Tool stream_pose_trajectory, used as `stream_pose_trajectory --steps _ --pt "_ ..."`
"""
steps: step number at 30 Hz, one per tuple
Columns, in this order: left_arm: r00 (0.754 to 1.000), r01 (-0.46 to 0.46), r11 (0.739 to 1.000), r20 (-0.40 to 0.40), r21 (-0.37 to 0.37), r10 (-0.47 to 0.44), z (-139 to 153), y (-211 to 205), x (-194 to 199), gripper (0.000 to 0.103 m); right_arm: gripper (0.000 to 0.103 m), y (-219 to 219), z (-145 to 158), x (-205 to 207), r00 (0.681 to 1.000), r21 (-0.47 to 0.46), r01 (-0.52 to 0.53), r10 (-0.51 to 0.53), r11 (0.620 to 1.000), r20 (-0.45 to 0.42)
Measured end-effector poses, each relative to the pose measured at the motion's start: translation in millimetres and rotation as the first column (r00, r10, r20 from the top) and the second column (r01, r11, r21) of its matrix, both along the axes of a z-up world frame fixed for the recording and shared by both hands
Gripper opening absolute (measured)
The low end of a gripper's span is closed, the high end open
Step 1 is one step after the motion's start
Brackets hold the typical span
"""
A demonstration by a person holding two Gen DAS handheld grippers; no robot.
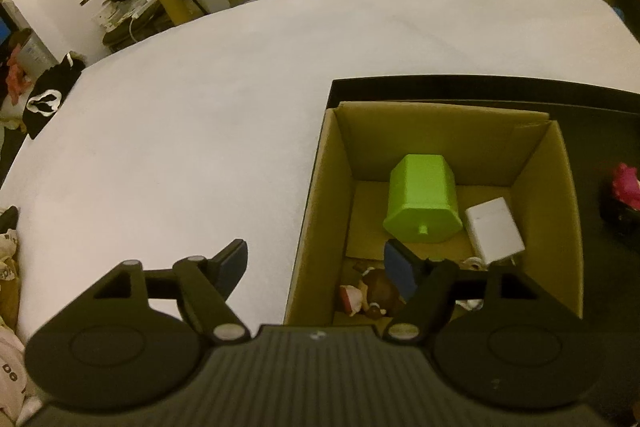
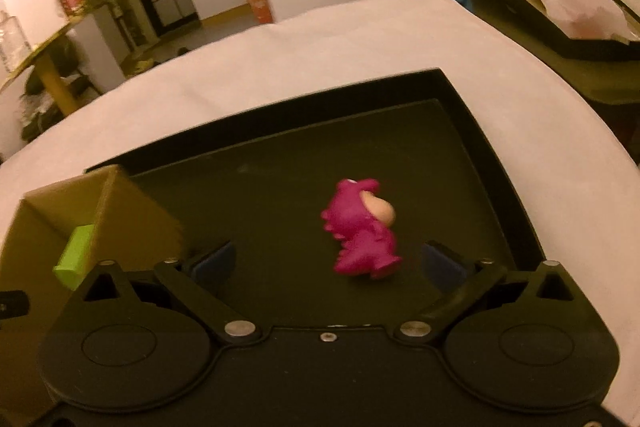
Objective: Organize rigid objects
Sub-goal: 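Return the right gripper to the tray and grasp the pink dinosaur figurine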
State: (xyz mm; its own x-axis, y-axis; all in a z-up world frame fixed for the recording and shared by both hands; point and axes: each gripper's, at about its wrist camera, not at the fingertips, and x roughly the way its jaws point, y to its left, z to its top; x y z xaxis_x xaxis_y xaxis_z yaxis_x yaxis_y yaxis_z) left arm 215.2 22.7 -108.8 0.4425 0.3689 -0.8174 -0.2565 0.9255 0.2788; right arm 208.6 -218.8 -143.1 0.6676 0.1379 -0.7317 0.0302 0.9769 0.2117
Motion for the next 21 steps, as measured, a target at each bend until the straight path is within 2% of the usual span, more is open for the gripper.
stream_pose_trajectory --steps 8,13,14,16,17,18,21 --pt "1.0 -0.01 1.0 -0.017 0.015 0.01 -5.8 3.2 9.2 0.074 0.102 -6.4 -19.0 7.6 0.999 -0.002 0.045 -0.045 0.999 -0.01" --pt "1.0 -0.019 1.0 -0.022 -0.004 0.018 -7.7 6.6 11.5 0.074 0.097 0.5 -20.3 12.4 0.999 -0.028 0.037 -0.037 0.999 0.016" --pt "1.0 -0.019 1.0 -0.023 -0.01 0.019 -8.0 7.4 11.9 0.074 0.092 0.8 -19.5 14.8 0.999 -0.041 0.04 -0.039 0.998 0.02" --pt "1.0 -0.016 1.0 -0.021 -0.017 0.015 -7.1 8.2 12.7 0.074 0.071 4.0 -18.1 15.1 0.999 -0.1 0.042 -0.04 0.994 0.027" --pt "1.0 -0.014 1.0 -0.021 -0.018 0.013 -6.6 8.6 13.0 0.074 0.052 5.7 -16.7 15.0 0.999 -0.136 0.032 -0.028 0.99 0.028" --pt "1.0 -0.013 1.0 -0.021 -0.019 0.013 -5.9 9.8 12.7 0.074 0.043 6.2 -15.0 14.9 0.999 -0.16 0.027 -0.023 0.987 0.026" --pt "1.0 -0.011 1.0 -0.009 -0.026 0.011 -0.4 10.2 8.7 0.074 0.043 -0.6 -10.0 13.8 0.999 -0.13 0.045 -0.045 0.99 0.001"
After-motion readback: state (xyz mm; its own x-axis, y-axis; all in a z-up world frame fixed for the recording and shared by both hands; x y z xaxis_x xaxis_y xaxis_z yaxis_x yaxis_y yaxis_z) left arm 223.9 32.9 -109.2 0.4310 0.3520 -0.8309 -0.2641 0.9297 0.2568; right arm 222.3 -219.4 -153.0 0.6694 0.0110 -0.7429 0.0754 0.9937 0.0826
